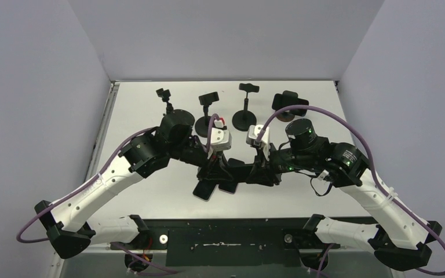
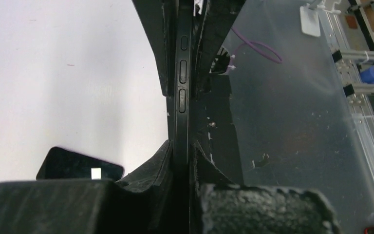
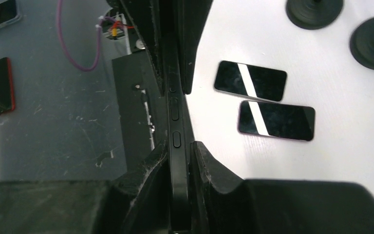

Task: Remove the phone from the phone stand

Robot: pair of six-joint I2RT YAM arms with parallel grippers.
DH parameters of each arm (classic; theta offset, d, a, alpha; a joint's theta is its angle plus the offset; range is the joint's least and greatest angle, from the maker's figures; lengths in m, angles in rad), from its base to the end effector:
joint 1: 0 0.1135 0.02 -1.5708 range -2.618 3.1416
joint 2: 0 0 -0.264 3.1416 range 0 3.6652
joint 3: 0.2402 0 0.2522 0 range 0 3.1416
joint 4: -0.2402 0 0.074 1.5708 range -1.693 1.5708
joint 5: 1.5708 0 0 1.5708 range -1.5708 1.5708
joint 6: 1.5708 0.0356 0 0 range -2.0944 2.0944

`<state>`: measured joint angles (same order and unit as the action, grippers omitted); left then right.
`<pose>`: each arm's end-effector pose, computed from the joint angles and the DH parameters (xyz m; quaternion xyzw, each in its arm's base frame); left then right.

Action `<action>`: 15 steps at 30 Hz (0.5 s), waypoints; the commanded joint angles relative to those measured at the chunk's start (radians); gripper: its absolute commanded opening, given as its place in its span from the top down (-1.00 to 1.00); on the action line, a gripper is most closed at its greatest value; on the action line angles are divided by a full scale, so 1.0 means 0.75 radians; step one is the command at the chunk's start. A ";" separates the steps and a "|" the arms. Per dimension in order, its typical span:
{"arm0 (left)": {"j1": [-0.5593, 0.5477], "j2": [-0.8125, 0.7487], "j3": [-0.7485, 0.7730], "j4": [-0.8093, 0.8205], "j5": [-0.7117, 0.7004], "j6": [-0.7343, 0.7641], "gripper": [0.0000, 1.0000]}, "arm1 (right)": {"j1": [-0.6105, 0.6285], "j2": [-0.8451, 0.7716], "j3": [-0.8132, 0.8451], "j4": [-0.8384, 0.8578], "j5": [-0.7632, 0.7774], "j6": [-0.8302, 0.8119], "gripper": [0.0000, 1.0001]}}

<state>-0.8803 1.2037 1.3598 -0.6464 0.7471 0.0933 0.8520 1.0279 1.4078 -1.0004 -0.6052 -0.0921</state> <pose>0.1382 -0.2052 0.4101 0.5394 0.6179 -0.4726 0.3223 0.0986 0.1434 0.4260 -0.5074 0.6940 0.4080 0.3073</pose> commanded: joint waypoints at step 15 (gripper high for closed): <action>0.050 -0.247 -0.293 0.675 0.077 -0.332 1.00 | 0.014 -0.134 -0.073 0.444 -0.127 0.201 -0.78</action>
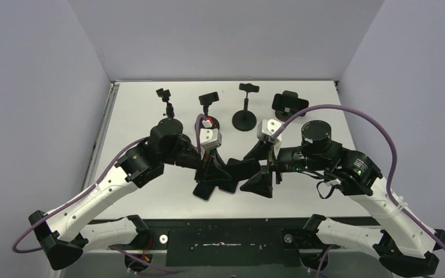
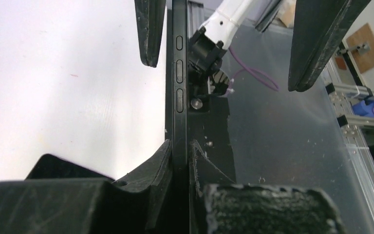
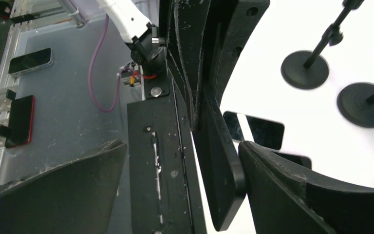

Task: Remove the phone from the phone stand

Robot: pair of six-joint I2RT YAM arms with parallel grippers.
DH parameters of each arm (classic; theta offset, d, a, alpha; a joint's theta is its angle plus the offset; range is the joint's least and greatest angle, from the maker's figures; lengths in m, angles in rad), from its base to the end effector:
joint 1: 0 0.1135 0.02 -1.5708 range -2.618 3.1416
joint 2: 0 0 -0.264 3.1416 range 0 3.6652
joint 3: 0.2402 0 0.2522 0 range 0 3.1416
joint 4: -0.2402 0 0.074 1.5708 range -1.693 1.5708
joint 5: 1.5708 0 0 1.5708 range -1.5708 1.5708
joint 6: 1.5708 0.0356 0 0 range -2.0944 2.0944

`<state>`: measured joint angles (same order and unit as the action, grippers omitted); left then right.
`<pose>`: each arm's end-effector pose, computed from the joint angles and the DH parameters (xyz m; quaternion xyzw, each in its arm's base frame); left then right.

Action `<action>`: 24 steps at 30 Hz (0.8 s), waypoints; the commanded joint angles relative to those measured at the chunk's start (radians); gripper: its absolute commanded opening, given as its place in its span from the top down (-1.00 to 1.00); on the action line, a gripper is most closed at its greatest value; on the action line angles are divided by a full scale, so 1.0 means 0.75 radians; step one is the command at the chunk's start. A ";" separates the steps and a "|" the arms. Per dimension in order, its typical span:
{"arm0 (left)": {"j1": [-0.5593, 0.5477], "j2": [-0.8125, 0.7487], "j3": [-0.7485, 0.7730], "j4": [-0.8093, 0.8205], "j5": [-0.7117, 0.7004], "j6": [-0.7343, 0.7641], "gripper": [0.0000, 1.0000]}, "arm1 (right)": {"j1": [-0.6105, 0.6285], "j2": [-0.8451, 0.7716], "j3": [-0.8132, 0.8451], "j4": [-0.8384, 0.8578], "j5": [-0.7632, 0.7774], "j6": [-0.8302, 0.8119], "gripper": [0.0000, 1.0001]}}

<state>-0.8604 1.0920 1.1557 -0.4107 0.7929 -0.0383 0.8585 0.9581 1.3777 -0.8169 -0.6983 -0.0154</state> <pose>0.1321 -0.1925 0.3896 0.5050 0.6035 -0.5149 0.3400 0.0878 0.1367 0.4449 -0.5027 0.6288 0.4728 0.3581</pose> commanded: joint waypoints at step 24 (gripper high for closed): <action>0.011 -0.310 -0.765 1.949 -0.571 -1.114 1.00 | 0.005 -0.286 -0.861 1.772 0.517 0.996 -0.71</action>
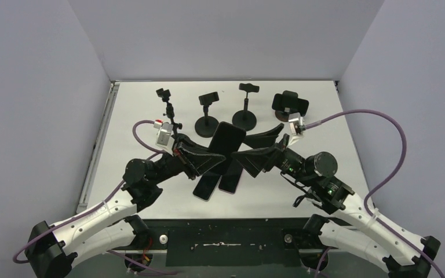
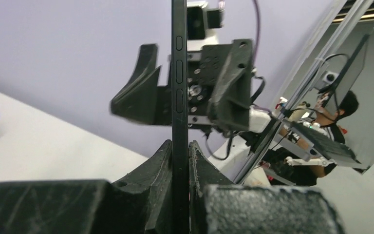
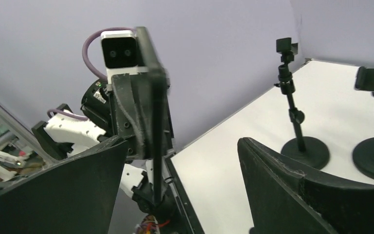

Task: Remove the phone from the phone stand

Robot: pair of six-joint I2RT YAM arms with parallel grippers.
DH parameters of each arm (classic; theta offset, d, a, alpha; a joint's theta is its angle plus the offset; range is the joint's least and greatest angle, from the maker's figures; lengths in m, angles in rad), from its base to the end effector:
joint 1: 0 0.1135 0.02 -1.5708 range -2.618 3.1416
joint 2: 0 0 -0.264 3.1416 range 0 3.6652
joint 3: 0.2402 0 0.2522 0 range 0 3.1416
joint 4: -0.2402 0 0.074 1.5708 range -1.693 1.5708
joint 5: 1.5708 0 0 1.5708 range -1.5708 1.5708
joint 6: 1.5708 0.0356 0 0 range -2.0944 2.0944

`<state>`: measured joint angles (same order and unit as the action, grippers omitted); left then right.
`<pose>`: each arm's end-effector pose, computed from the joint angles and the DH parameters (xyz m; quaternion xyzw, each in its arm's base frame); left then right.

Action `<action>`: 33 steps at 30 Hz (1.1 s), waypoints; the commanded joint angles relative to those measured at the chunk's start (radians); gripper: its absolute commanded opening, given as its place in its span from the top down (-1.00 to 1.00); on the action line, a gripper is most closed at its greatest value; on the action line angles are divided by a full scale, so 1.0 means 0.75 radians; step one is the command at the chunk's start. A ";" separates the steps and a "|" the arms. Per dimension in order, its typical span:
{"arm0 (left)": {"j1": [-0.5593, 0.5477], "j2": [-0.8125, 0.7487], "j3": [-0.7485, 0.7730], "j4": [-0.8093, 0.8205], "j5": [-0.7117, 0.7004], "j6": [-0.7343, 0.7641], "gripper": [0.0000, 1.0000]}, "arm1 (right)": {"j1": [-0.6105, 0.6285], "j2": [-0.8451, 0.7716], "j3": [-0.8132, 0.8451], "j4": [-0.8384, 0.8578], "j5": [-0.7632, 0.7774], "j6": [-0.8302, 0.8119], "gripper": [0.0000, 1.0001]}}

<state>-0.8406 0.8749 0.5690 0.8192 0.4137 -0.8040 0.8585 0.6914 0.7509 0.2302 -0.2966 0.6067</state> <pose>0.1196 -0.1550 0.3519 0.1863 0.4904 -0.6897 0.4992 0.0974 0.1288 0.3872 -0.1917 0.5715 0.5960 0.5305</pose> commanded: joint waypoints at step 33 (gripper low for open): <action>-0.026 -0.410 0.011 -0.616 -0.653 0.395 -0.66 | -0.003 -0.015 0.079 -0.584 0.375 -0.049 1.00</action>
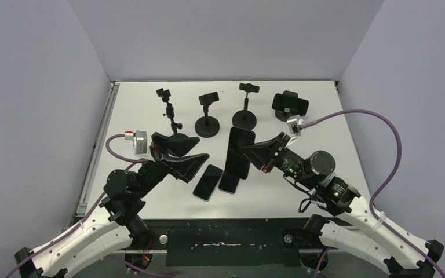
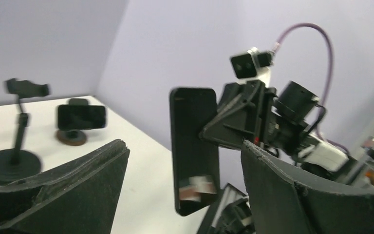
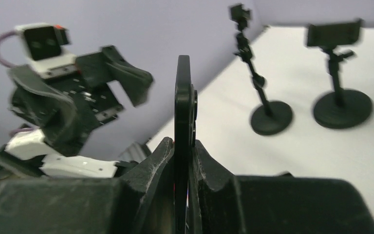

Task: Remove the phone from the phone stand
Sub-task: Remove the phone from the phone stand, then place the phone at the center of the board.

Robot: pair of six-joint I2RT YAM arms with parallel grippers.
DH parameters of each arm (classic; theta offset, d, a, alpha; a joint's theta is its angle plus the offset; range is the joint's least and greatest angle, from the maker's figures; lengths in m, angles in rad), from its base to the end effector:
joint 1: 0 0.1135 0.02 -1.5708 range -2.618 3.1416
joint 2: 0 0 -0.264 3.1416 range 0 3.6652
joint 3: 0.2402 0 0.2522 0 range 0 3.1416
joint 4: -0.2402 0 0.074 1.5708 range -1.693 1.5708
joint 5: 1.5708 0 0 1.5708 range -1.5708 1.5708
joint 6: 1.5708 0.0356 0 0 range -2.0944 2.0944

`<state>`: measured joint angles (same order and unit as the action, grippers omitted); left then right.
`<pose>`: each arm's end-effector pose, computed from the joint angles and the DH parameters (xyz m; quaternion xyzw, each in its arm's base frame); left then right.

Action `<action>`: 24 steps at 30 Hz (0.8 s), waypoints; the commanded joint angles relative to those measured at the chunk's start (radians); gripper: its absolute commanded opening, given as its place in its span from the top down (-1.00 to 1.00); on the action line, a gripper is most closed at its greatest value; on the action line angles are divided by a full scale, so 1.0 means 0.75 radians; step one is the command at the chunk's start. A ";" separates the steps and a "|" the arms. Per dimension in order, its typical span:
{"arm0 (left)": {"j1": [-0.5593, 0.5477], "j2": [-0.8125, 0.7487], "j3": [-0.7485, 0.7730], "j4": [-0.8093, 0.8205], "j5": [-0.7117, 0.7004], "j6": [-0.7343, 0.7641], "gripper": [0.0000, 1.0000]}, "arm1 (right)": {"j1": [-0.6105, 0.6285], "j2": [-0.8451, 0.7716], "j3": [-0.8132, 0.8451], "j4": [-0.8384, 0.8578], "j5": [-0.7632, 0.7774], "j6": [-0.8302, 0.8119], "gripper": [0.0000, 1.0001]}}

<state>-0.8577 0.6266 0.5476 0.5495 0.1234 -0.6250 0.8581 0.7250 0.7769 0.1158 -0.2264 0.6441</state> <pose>0.0965 -0.1182 0.3583 0.1128 0.5122 -0.5983 0.6058 0.1058 0.1347 0.3793 -0.1543 0.6284 0.5712 0.5050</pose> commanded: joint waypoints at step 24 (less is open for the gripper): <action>-0.004 -0.111 -0.053 -0.367 -0.335 0.119 -0.66 | -0.645 0.306 -0.398 -0.316 -0.231 0.149 1.00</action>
<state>-0.8577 0.5278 0.5129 0.2501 -0.1268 -0.5205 0.3904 0.9360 0.4862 -0.2291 -0.3218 0.7254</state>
